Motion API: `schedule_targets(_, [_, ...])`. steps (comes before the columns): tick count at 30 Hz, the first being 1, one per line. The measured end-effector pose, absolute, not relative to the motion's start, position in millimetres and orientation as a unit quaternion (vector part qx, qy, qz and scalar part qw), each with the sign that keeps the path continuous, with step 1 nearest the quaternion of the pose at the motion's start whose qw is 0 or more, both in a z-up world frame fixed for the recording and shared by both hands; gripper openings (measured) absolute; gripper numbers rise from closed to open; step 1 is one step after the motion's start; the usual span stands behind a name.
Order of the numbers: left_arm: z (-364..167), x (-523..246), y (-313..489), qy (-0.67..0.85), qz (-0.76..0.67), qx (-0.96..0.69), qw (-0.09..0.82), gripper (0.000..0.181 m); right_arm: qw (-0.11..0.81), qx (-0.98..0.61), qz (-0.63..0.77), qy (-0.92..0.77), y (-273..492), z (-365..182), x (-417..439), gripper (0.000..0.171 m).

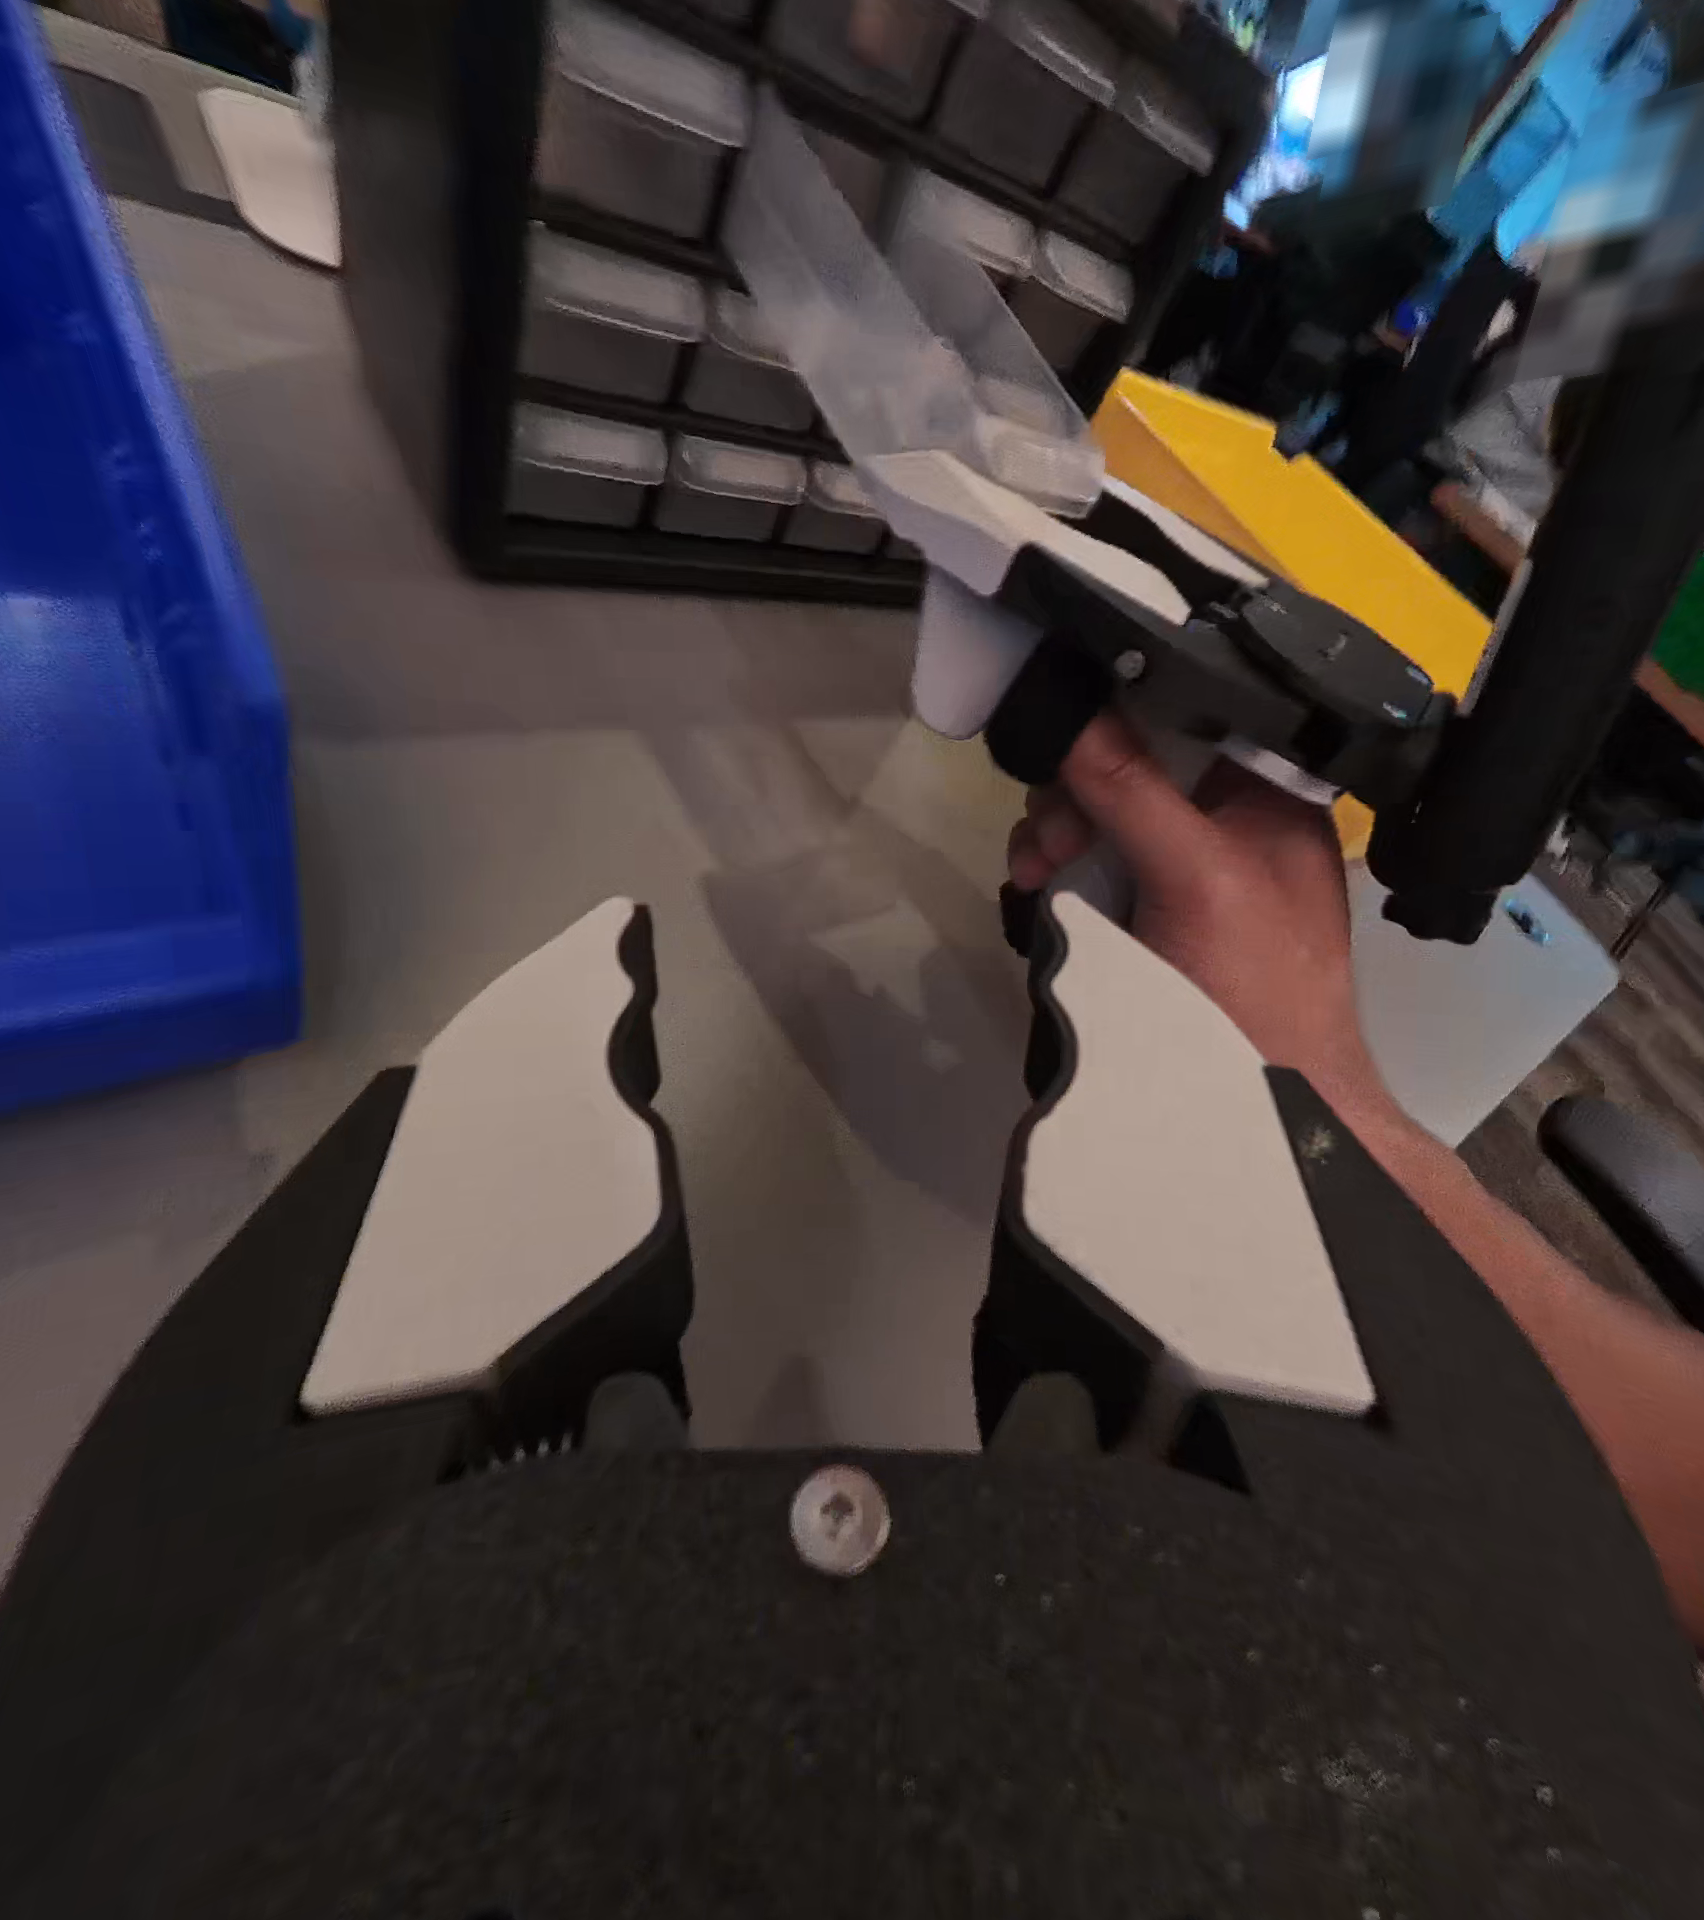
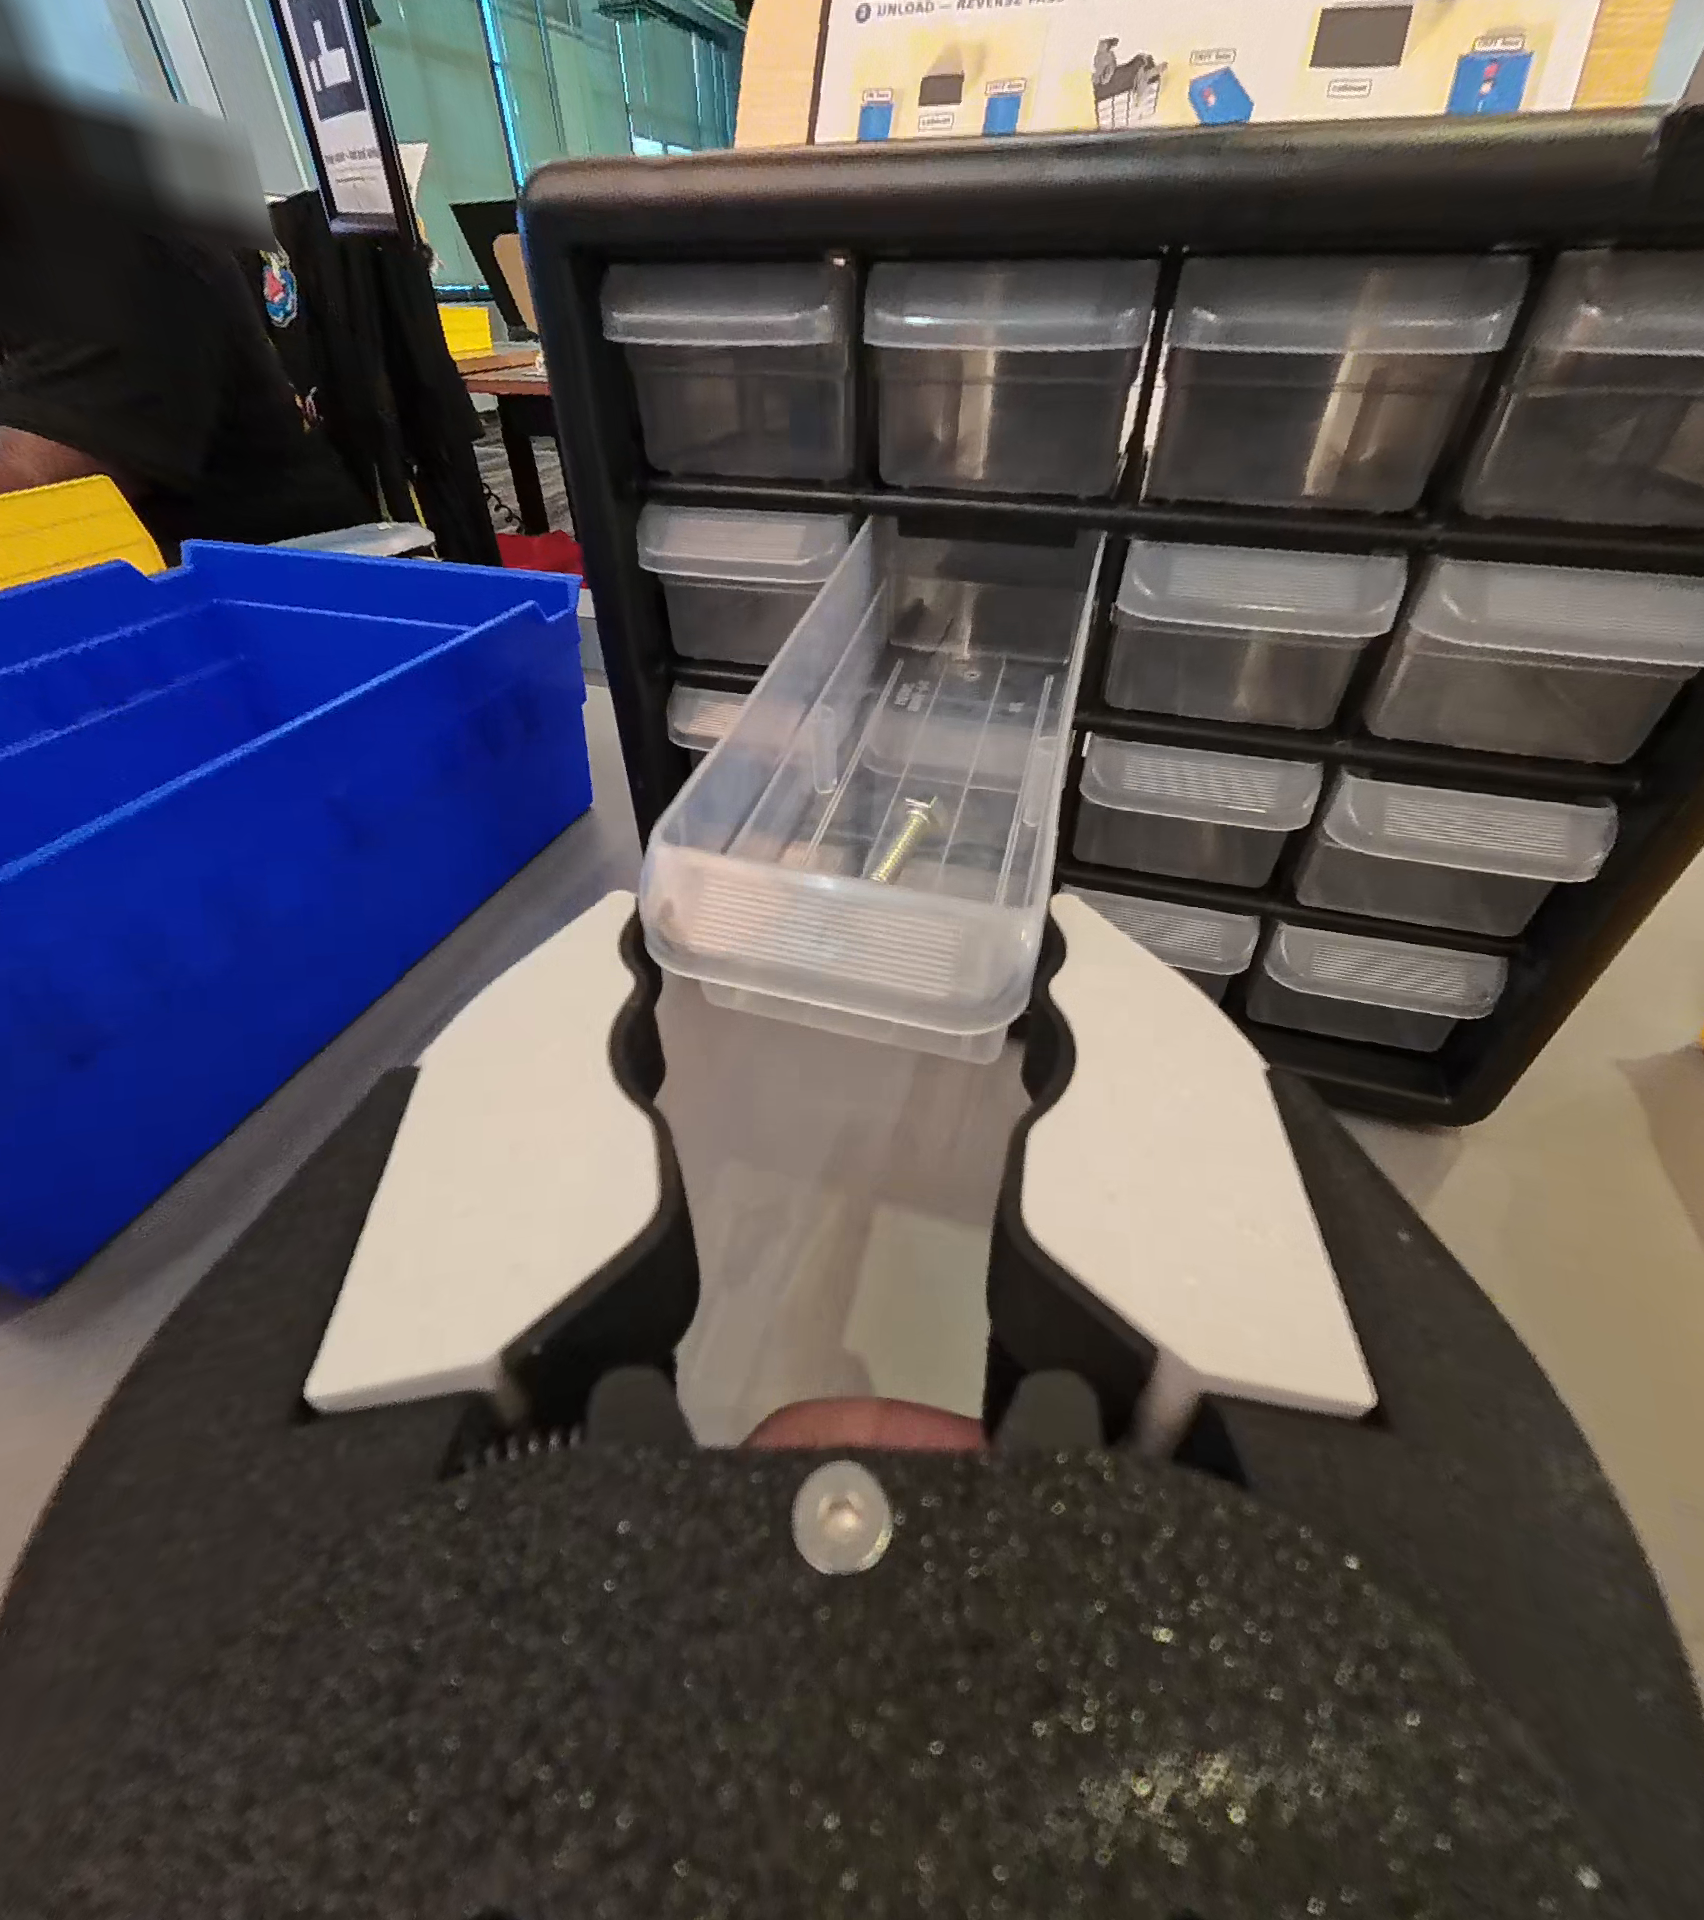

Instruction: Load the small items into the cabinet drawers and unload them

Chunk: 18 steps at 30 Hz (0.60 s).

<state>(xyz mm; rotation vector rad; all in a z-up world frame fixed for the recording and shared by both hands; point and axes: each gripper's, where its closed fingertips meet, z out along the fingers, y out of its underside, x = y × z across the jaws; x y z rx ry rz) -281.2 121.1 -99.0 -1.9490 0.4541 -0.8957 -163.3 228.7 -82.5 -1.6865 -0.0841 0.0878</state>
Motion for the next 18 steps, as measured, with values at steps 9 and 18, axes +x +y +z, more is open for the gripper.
schedule_targets(9, [-109, -304, 142, 0.221, -0.271, -0.789, 0.506, 0.061, 0.649, -0.759, 0.032, -0.041, 263, -69, -157, 0.068])
schedule_targets(18, [-116, -295, 140, 0.259, -0.236, -0.791, 0.502, 0.062, 0.612, -0.786, 0.06, -0.067, 285, -87, -156, 0.072])
